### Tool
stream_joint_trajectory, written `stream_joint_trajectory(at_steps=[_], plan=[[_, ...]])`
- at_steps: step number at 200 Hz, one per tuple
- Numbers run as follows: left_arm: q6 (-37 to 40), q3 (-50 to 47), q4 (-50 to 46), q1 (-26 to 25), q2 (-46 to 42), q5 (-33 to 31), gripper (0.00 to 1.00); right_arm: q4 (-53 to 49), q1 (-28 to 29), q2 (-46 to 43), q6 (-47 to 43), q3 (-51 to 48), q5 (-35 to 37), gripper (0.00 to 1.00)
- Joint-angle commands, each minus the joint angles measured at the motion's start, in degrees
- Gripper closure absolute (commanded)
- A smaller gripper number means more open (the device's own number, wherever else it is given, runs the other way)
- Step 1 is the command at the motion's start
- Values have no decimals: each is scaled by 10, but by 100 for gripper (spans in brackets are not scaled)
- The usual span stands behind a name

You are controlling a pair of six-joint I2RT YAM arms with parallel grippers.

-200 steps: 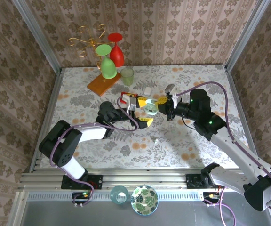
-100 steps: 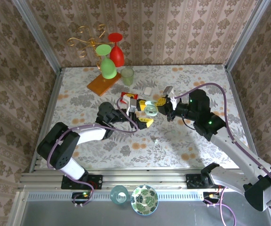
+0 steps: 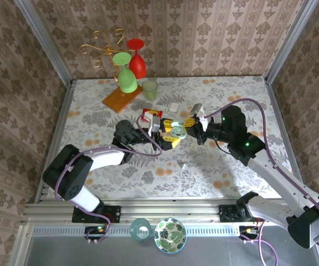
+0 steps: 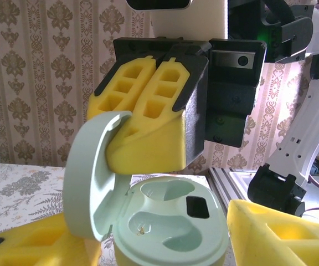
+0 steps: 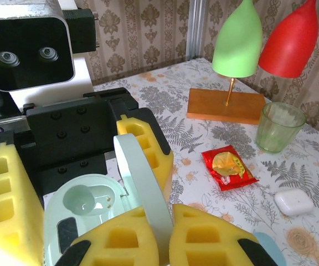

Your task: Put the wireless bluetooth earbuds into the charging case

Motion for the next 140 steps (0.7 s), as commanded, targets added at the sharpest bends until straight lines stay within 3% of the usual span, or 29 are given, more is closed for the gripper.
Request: stream_joint_trajectory(at_steps=[1,43,97,140], plan=[[-6,-6,12,-1,-7,9,37,27,4,-7,11,-6,-9,100],[-4,-5,12,0,-6,8,37,43,3,-20,26,-14,-12,100],[-10,-1,13,0,-10,14,53,41,3,-9,24,-13,-13,100],[-11,-1,12,0,-8,16,59,36,2,-7,19,-12,-13,100]])
